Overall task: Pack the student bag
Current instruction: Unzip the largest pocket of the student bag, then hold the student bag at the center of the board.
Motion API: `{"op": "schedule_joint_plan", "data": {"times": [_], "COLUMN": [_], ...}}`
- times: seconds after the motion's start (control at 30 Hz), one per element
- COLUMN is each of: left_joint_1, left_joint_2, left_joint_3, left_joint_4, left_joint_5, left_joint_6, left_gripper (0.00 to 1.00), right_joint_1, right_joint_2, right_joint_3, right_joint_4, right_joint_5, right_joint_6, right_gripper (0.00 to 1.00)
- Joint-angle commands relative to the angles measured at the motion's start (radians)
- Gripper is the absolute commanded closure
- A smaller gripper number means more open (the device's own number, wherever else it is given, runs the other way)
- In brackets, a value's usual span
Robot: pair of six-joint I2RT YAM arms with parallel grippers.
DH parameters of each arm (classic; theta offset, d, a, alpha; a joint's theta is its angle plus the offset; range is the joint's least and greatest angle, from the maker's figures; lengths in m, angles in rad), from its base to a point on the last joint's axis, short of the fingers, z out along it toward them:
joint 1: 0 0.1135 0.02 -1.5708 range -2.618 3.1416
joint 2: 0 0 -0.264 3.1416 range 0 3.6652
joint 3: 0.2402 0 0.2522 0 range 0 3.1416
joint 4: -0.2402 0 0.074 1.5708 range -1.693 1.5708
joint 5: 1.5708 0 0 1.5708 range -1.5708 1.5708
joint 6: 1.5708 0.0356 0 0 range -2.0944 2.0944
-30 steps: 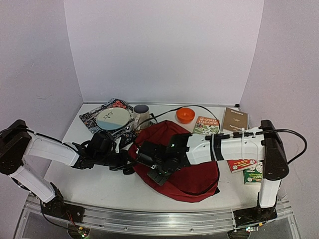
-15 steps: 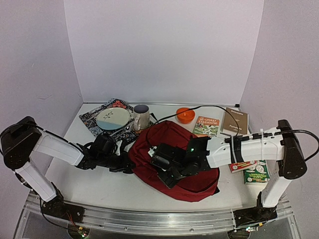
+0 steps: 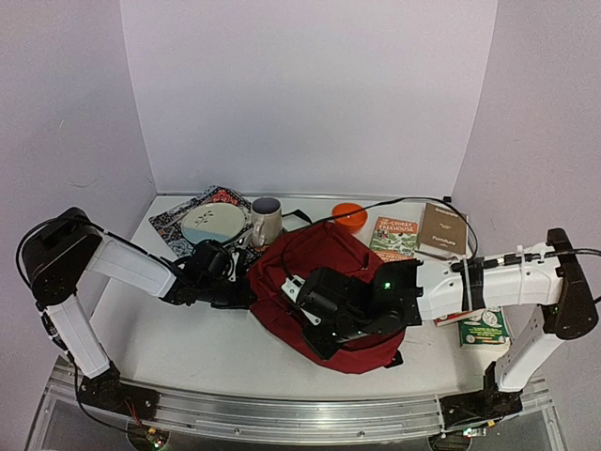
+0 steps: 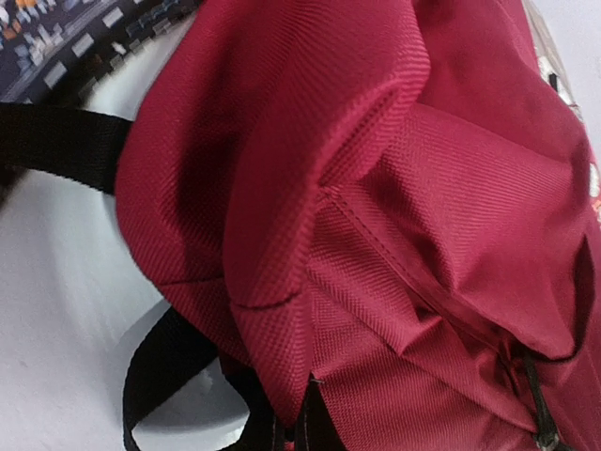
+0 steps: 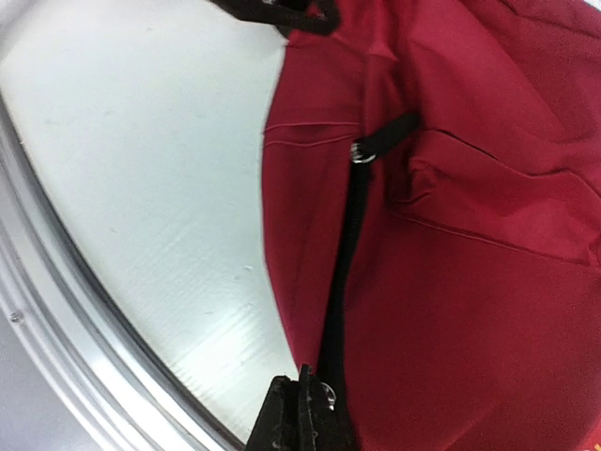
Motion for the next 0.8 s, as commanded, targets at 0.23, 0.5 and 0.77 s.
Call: {"op": "schedule_joint_plan", "data": {"times": [0.23,0.5,0.77], "left_joint_1": [0.017,0.009,-0.038], "left_joint_2": [-0.238,-0.412,-0.403], "left_joint_3": [-0.020,-0.159,-0.161], "left_joint_4": [-0.088,-0.088,-0.047], "left_joint_5": [-0.044,0.123,0.223], "left_joint_6": [-0.048,-0.222,-0.304], "left_gripper": [0.46,0.32,0.28], "right_joint_1": [0.019,0.019,0.020], "right_joint_2": [0.174,0.236,0.238], "right_joint_3": [0.219,0.235,0.188], "right_joint_4": [0.142,0.238,0.318], "right_joint_5": [0.113,0.167,0.174], "right_joint_6": [-0.042,-0.016,0.007], "right_gripper": [1.00,1.00,1.00]}}
